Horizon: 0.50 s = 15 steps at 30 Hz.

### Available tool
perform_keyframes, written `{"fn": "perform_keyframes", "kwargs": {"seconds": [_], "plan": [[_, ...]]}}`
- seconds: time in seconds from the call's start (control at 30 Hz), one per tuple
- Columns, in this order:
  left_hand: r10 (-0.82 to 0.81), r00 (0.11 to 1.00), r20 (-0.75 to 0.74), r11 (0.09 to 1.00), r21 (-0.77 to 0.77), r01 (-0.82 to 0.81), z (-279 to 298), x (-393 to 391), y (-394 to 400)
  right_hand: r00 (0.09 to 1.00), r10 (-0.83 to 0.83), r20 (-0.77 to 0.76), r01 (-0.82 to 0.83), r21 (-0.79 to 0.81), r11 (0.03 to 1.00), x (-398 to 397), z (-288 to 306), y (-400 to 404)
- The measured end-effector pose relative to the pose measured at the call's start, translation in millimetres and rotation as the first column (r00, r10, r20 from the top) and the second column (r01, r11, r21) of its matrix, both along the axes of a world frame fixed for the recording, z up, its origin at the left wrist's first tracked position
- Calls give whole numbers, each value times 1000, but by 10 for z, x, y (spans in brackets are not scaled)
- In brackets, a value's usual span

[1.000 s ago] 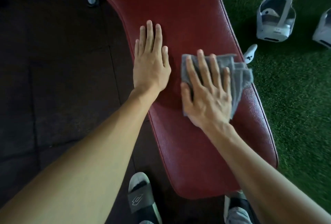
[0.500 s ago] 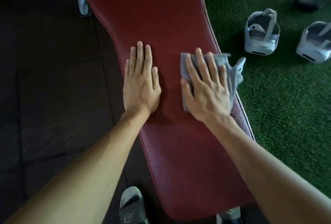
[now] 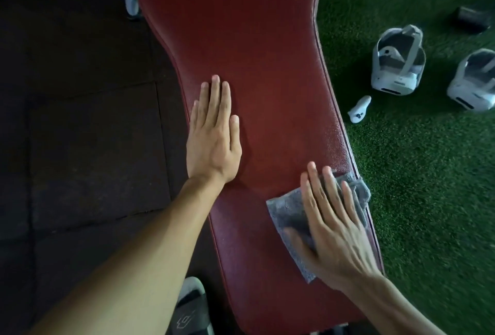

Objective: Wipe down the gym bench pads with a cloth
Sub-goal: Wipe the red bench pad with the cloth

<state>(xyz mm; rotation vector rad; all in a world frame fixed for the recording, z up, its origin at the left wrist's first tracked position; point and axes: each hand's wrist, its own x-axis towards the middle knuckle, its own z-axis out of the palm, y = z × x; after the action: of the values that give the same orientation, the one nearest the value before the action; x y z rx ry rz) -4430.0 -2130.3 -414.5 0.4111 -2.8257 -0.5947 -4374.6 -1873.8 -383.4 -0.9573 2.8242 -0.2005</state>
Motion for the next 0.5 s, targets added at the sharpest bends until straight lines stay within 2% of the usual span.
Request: {"fn": "perform_keyframes", "kwargs": {"seconds": [0.07,0.17,0.23,0.33,0.5], "plan": [[2,1000,9,1000,0,-2,-1,-5,-7,996,-91,-21,92,39,995,-193,-59,-239],[7,1000,4,1000,-2,-7,-6,-10,-7,967,-244,-72,243,-12,970,-738,-100,-681],[3,1000,-3,1000,15,-3,8,0,-2,955,-283,-84,282,-30,959,-1107,-71,-927],[-8,1000,-15,1000,29,9,9,11,-7,967,-231,-107,231,-14,973,-1376,-64,-1117],[-8,1000,-21,1000,30,8,4,2,-7,985,-127,-112,124,-38,992,-1144,-76,-933]]}}
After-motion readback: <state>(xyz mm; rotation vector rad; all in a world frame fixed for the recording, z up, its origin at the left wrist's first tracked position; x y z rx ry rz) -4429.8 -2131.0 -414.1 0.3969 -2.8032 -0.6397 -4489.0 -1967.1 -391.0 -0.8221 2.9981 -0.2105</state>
